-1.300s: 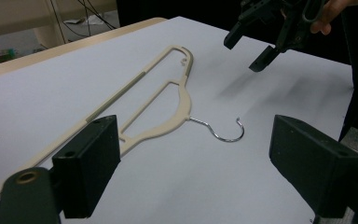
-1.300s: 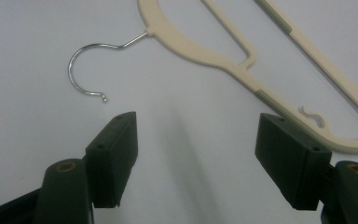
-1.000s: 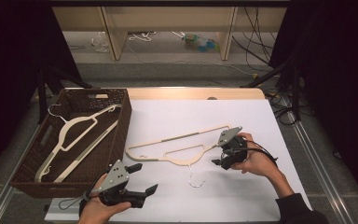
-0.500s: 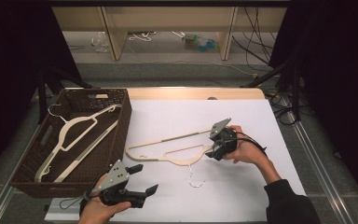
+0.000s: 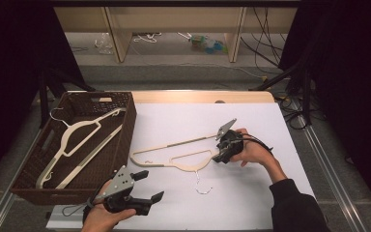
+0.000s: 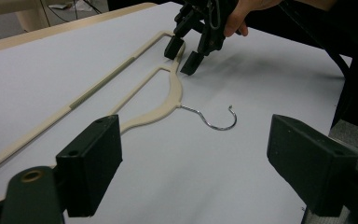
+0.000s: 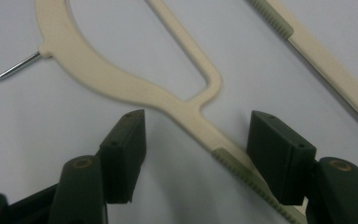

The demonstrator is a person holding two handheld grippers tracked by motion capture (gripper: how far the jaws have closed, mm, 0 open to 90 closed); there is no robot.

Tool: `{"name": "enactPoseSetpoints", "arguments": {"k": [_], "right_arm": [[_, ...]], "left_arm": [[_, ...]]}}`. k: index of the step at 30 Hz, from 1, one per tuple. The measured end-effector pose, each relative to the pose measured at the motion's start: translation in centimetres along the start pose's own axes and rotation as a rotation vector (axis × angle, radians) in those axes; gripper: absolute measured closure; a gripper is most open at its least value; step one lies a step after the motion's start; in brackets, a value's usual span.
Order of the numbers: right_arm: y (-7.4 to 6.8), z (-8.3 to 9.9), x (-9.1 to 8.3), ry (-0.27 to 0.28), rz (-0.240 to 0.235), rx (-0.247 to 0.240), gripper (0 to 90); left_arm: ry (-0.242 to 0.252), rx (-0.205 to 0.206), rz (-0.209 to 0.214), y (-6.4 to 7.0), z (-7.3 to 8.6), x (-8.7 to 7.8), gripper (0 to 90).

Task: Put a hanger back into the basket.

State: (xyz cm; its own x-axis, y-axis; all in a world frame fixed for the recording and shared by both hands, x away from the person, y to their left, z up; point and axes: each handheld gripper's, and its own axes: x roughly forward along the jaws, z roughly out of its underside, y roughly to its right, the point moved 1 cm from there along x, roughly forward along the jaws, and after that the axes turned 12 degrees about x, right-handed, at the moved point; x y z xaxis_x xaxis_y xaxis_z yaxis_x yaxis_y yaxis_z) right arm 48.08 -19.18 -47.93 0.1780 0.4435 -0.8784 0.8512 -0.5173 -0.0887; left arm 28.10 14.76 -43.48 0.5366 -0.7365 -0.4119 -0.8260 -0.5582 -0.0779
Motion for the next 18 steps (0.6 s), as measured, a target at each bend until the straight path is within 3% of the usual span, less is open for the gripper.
{"name": "enactPoseSetpoints", "arguments": {"k": [5,12,18], "right_arm": [[-0.6,0.5,-0.6,-0.053,-0.02,-0.039,47.7],[-2.6,1.4,-1.6,-0.176,-0.05,-0.172,57.7],[-3.7,1.7,-2.0,-0.245,-0.082,-0.227,62.3]], "left_arm": [[0.001,-0.004,-0.002,0.0,0.1,0.0,17.9],[-0.007,-0.001,0.008,0.0,0.2,0.0,18.3],[-0.009,-0.004,0.014,0.0,0.2,0.0,18.7]]}}
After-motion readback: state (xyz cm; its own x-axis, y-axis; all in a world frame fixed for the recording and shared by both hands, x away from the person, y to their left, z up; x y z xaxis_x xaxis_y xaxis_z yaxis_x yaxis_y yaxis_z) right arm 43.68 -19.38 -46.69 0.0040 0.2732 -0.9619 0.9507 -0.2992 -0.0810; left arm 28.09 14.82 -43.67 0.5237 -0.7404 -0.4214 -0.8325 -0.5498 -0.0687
